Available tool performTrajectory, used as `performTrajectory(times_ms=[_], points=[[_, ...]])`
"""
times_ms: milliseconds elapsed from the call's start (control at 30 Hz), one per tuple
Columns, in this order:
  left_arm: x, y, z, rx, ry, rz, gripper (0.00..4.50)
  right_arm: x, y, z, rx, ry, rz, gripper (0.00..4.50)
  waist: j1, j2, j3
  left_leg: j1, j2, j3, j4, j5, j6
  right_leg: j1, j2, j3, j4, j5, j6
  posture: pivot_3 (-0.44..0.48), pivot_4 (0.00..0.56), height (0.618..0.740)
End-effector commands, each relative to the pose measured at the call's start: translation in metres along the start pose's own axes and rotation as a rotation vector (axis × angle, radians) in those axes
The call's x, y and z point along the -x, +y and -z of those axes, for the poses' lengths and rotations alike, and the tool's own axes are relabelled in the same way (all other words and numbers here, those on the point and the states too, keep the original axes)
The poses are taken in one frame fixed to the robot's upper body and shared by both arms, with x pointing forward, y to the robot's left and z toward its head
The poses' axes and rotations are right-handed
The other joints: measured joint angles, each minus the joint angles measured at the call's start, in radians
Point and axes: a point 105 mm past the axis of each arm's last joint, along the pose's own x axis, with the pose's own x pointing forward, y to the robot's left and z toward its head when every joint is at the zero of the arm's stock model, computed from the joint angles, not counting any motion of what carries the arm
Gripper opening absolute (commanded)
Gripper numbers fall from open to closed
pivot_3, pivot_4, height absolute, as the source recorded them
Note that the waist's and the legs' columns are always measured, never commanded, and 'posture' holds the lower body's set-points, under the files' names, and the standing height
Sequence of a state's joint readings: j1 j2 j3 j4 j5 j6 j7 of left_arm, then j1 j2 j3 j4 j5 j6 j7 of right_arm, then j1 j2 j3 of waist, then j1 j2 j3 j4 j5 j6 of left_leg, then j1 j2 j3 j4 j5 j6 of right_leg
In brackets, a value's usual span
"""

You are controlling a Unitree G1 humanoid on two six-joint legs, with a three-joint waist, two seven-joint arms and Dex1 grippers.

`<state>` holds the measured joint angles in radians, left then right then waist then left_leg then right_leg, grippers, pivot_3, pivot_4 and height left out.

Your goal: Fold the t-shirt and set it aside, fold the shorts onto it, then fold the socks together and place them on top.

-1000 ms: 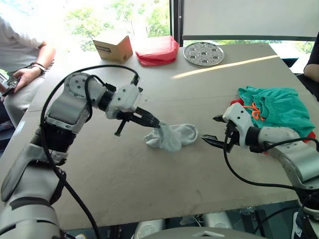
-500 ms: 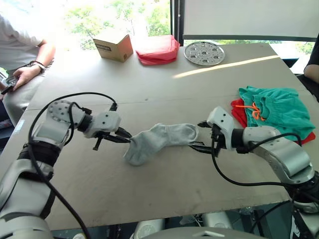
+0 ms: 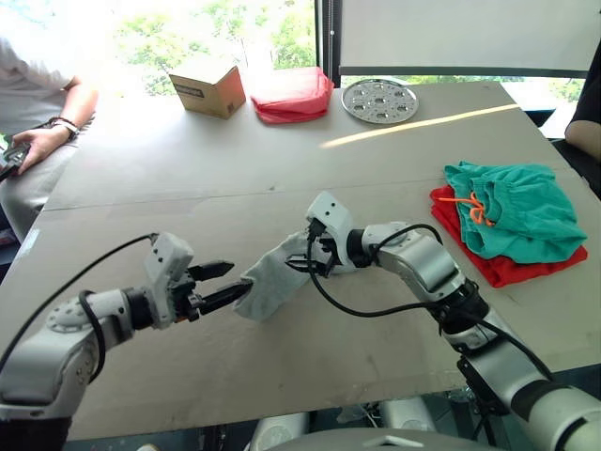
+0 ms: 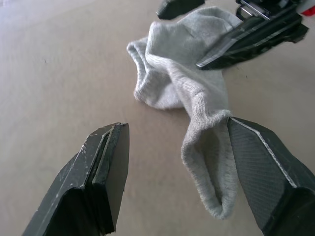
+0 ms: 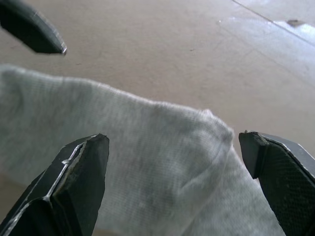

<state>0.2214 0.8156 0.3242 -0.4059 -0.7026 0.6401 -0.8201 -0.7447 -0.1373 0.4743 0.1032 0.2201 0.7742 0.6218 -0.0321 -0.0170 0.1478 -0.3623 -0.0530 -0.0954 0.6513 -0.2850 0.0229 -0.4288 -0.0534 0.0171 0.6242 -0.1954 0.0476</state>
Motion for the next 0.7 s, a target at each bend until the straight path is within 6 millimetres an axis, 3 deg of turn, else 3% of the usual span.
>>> performTrajectory(times_ms=[33, 267, 367, 500, 600, 700], points=[[0.002, -0.007, -0.003, -0.009, -0.028, -0.065, 3.37, -0.003, -0.005, -0.013, 0.068, -0.029, 0.001, 4.5, 0.0, 0.0, 0.0, 0.0, 0.0, 0.0, 0.0, 0.0, 0.0, 0.0, 0.0, 0.0, 0.0, 0.0, 0.0, 0.0, 0.15, 0.74], [0.008, -0.01, 0.008, 0.094, -0.102, -0.146, 3.37, 0.001, -0.007, -0.016, 0.128, -0.01, -0.022, 4.5, -0.004, 0.0, 0.0, 0.0, 0.0, 0.001, -0.002, 0.0, -0.001, 0.0, 0.0, 0.001, 0.0, 0.0, 0.0, 0.0, 0.15, 0.74], [0.01, -0.008, 0.021, 0.079, -0.046, -0.163, 3.37, 0.001, -0.004, -0.012, 0.113, 0.002, -0.042, 4.5, -0.005, 0.0, 0.0, 0.0, 0.0, 0.001, -0.002, 0.0, -0.001, 0.0, 0.0, 0.001, 0.0, 0.0, 0.0, 0.0, 0.15, 0.74], [0.004, -0.02, 0.031, 0.091, -0.033, -0.127, 3.37, -0.002, -0.002, -0.006, 0.086, 0.016, -0.049, 4.5, -0.007, 0.0, 0.0, 0.0, 0.0, 0.002, -0.002, 0.0, -0.001, 0.0, 0.0, 0.002, 0.0, 0.0, 0.0, 0.0, 0.15, 0.74], [-0.006, -0.025, 0.048, 0.094, 0.025, -0.139, 3.48, -0.002, -0.003, -0.006, 0.059, 0.014, -0.046, 3.85, -0.005, 0.001, 0.0, 0.0, 0.0, 0.002, -0.002, 0.0, -0.001, 0.0, 0.0, 0.001, 0.0, 0.0, 0.0, 0.0, 0.15, 0.74], [-0.014, -0.024, 0.058, 0.084, 0.051, -0.166, 3.48, -0.001, -0.001, -0.004, 0.052, 0.015, -0.051, 2.39, 0.0, 0.004, -0.003, 0.001, 0.0, 0.002, -0.002, 0.0, -0.001, 0.0, -0.001, 0.002, 0.0, 0.0, 0.0, 0.0, 0.15, 0.74]])
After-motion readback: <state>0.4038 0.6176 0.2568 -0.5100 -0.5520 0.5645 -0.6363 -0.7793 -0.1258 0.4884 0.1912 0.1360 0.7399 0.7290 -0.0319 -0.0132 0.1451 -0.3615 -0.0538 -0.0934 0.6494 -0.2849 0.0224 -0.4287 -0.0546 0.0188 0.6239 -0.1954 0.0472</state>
